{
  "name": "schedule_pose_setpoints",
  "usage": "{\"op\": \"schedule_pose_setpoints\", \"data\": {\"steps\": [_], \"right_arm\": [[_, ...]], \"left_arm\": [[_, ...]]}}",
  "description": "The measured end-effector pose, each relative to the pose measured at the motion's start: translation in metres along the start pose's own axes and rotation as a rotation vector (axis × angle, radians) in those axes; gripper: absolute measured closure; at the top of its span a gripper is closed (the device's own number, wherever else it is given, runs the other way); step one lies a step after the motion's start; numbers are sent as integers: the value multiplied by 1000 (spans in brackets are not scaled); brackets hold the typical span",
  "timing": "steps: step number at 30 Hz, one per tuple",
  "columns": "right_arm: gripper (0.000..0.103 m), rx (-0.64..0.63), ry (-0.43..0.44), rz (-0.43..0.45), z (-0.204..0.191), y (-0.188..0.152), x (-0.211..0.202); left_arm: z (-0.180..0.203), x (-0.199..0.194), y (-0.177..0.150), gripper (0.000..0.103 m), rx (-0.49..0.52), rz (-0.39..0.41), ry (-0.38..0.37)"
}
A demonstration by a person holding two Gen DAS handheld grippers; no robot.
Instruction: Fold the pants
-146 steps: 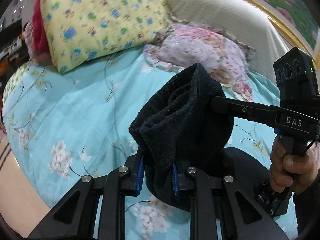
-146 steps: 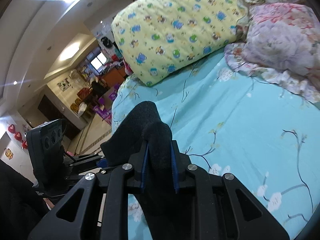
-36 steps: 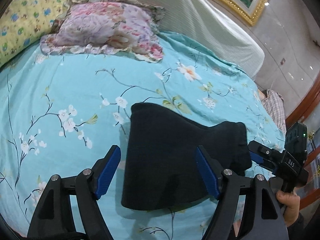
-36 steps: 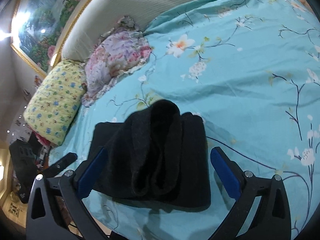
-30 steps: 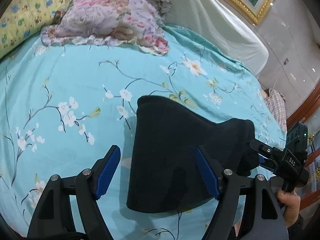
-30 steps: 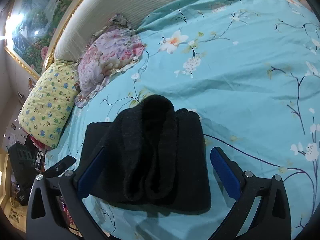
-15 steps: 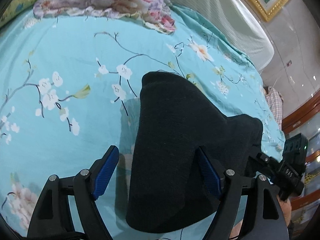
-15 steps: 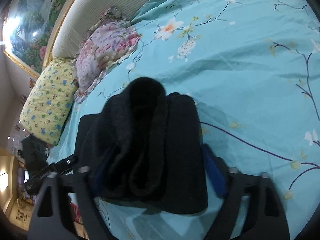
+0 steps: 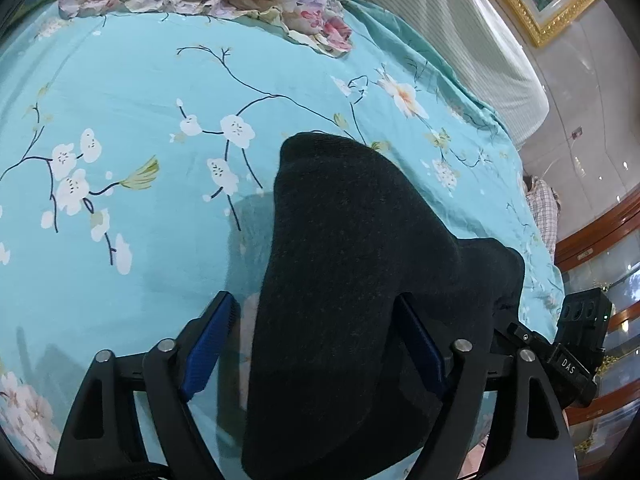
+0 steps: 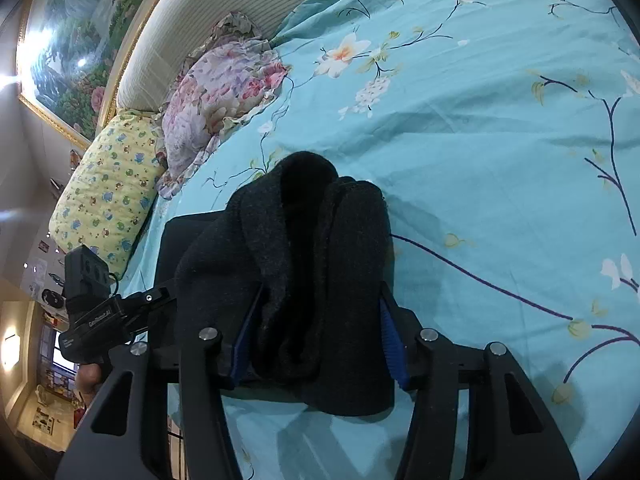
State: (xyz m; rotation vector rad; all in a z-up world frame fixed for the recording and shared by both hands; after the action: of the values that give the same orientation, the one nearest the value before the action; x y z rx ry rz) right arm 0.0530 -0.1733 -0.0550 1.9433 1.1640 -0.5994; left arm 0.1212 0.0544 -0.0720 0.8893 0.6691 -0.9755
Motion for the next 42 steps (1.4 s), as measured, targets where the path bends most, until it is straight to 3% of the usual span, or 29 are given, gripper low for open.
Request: {"op": "schedule_pose_setpoints", "data": {"steps": [2,6,11,29,42], "right_arm": [[49,-1,4,1,0,0,0],[49,0,11,5,0,0,0],[51,-1,15,10,-1,-1,-1],[57,-43,39,50,-25,2,-13],[57,-96,82,61,-59,6,-18]], "left_arm": [[3,1,-1,41,5,-12,-21],[7,1,-3,46,13,-6,-6],[14,-5,-3,67,41,15,-10],[25,-42,-7,74,65,74,5],[23,-92,-8,74,94,180,70]]}}
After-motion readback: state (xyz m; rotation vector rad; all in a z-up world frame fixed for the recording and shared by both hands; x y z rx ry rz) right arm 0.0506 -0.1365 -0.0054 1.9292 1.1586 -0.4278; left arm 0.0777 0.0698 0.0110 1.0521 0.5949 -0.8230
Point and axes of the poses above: each gripper's, at about its wrist camera, not at the fingertips, and x roughly the way its jaws point, z to its right, y to its top, the point moved 6 cm from there along x, roughly the way its jaws point, and after that the axes turned 5 degrees about -z, right-handed, at the moved point
